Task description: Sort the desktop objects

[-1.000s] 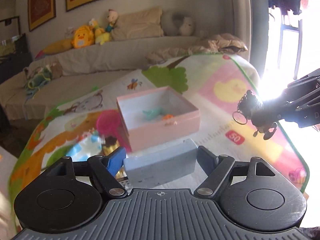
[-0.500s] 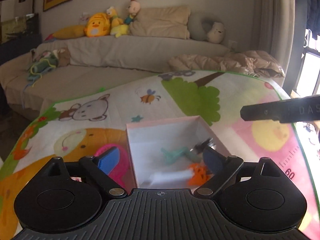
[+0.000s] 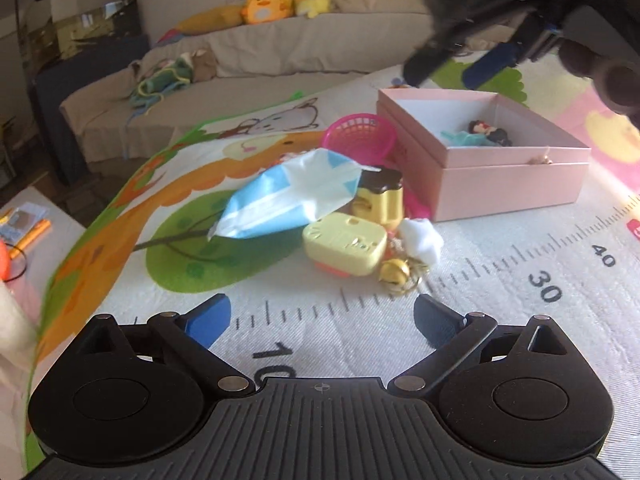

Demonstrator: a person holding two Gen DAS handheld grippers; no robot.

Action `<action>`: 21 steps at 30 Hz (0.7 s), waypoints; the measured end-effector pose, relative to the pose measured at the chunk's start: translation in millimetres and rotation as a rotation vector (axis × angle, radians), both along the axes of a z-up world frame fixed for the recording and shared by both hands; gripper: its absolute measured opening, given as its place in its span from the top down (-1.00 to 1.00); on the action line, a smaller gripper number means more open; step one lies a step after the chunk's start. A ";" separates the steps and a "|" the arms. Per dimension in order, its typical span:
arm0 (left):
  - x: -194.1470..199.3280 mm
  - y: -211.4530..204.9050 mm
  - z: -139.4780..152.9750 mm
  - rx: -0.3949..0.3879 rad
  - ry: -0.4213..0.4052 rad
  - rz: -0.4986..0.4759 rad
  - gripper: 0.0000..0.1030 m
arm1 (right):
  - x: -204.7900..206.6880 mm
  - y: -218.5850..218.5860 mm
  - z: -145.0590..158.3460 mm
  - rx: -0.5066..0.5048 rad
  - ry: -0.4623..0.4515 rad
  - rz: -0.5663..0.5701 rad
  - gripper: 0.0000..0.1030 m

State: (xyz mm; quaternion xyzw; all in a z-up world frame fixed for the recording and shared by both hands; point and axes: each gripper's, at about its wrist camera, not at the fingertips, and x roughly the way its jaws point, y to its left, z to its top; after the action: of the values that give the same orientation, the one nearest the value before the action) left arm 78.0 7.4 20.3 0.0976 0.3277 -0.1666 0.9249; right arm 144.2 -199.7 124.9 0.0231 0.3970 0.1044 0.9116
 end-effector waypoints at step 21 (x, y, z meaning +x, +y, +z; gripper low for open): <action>2.8 30.8 -13.9 -0.229 0.071 0.004 -0.99 | 125.1 85.9 -74.0 -0.250 0.217 0.005 0.36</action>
State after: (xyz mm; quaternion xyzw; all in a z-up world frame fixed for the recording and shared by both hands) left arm 80.7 38.2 6.4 -0.0154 0.3391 -0.2045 0.9181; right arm 269.3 -113.8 51.0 -0.0803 0.5031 0.0535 0.8588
